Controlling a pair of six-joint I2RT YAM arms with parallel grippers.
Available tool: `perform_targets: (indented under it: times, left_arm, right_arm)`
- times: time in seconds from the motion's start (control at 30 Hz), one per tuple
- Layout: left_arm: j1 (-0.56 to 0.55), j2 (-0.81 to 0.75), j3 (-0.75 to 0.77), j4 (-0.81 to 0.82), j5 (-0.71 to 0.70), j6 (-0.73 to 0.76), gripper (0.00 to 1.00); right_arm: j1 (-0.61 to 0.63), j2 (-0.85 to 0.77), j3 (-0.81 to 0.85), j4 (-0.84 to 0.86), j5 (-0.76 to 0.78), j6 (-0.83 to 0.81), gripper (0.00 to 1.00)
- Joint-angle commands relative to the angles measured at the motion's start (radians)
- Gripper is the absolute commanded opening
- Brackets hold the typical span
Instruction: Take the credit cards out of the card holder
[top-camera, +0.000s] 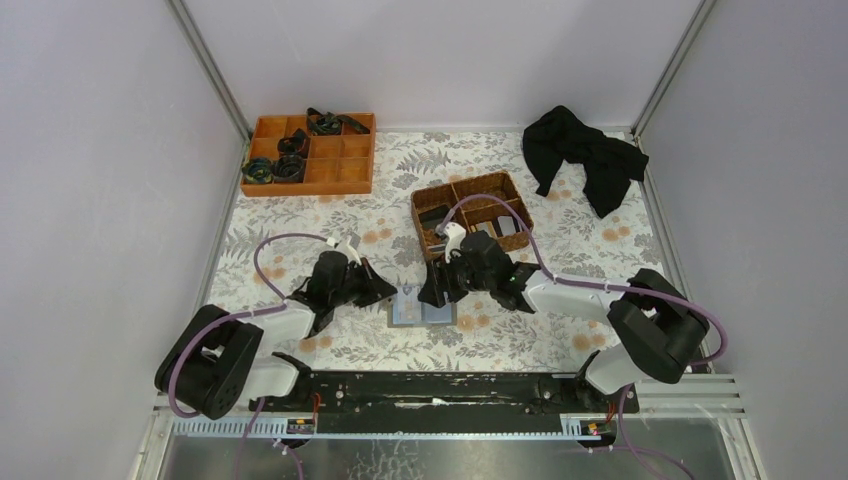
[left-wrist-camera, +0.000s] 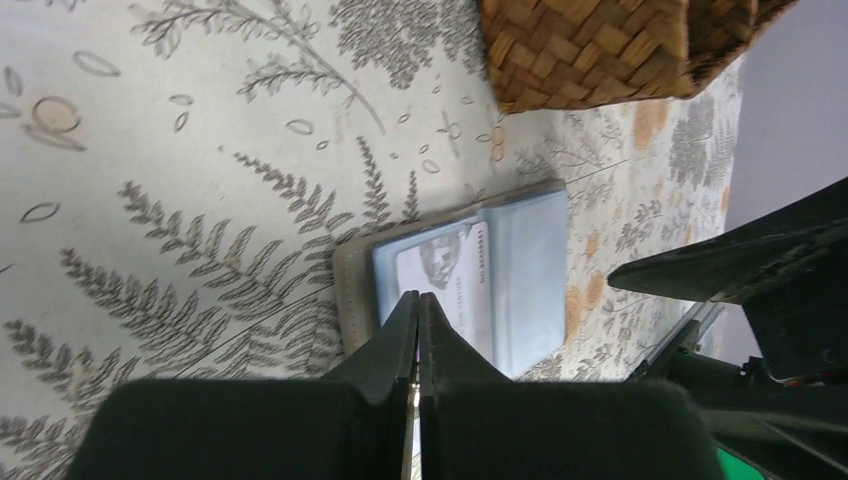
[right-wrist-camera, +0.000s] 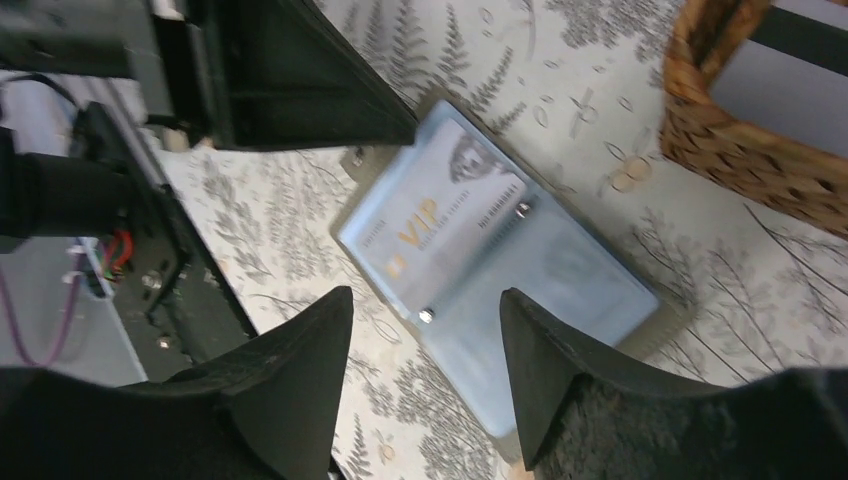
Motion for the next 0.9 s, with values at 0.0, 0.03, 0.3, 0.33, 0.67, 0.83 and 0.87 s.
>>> perform_targets:
  times: [0.0, 0.03, 0.3, 0.33, 0.67, 0.83, 0.87]
  left_arm:
    - [-0.006, -0.034, -0.023, -0.060, -0.037, 0.050, 0.00]
    - [-0.006, -0.037, -0.029, -0.062, -0.034, 0.053, 0.00]
    - [-0.006, -0.020, -0.048, -0.093, -0.039, 0.067, 0.00]
    - [-0.006, -0.014, -0.048, -0.099, -0.045, 0.069, 0.00]
    - [-0.006, 0.008, -0.048, -0.093, -0.037, 0.082, 0.00]
    - [-0.006, 0.027, -0.044, -0.071, -0.019, 0.078, 0.00]
    - [-0.006, 0.029, -0.046, -0.065, -0.017, 0.076, 0.00]
  right_arm:
    - [0.008, 0.021, -0.051, 0.301, -0.085, 0.129, 0.64]
    - [0.009, 0.025, -0.066, 0.331, -0.080, 0.138, 0.65]
    - [0.009, 0.093, -0.136, 0.505, -0.111, 0.207, 0.69]
    - [0.009, 0.099, -0.145, 0.519, -0.113, 0.215, 0.69]
    - [0.013, 0.227, -0.182, 0.651, -0.150, 0.249, 0.73]
    - [0.014, 0.314, -0.163, 0.725, -0.200, 0.269, 0.72]
    - [0.013, 0.328, -0.162, 0.744, -0.209, 0.279, 0.72]
